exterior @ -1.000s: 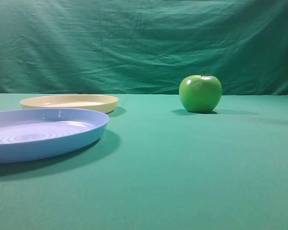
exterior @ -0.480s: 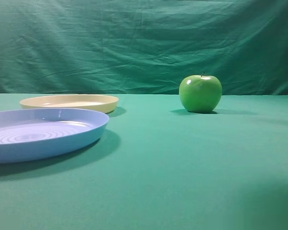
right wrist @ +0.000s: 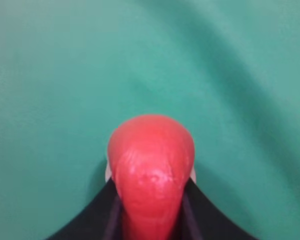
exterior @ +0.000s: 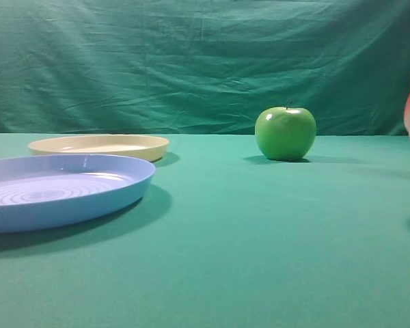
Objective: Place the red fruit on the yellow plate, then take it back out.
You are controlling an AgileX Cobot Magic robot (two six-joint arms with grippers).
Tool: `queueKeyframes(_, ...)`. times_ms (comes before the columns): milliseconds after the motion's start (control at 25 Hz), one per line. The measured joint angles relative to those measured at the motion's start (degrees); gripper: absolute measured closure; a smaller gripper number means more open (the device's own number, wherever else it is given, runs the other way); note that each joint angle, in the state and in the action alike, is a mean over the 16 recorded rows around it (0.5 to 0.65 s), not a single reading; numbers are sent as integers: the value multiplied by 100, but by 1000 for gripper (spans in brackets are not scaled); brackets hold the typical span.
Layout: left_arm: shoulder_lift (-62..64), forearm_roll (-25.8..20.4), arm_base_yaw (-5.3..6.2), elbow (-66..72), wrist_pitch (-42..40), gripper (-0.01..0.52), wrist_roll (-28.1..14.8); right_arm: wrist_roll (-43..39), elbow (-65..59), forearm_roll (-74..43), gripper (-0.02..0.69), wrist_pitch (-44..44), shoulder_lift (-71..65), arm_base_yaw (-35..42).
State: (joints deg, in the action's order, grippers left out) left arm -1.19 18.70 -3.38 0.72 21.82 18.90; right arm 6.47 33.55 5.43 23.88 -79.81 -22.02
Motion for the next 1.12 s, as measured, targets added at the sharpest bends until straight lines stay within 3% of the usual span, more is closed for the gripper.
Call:
queueKeyframes(360, 0, 0, 0, 0, 0, 514, 0, -31, 240, -100, 123, 369, -246, 146)
queueKeyframes(560, 0, 0, 0, 0, 0, 514, 0, -54, 817, -241, 80, 1172, -203, 146)
queueKeyframes(760, 0, 0, 0, 0, 0, 514, 0, -85, 1597, -384, 187, 2151, 38, 146)
queueKeyframes(1120, 0, 0, 0, 0, 0, 514, 0, -154, 2512, -386, 512, 3428, 1183, 146)
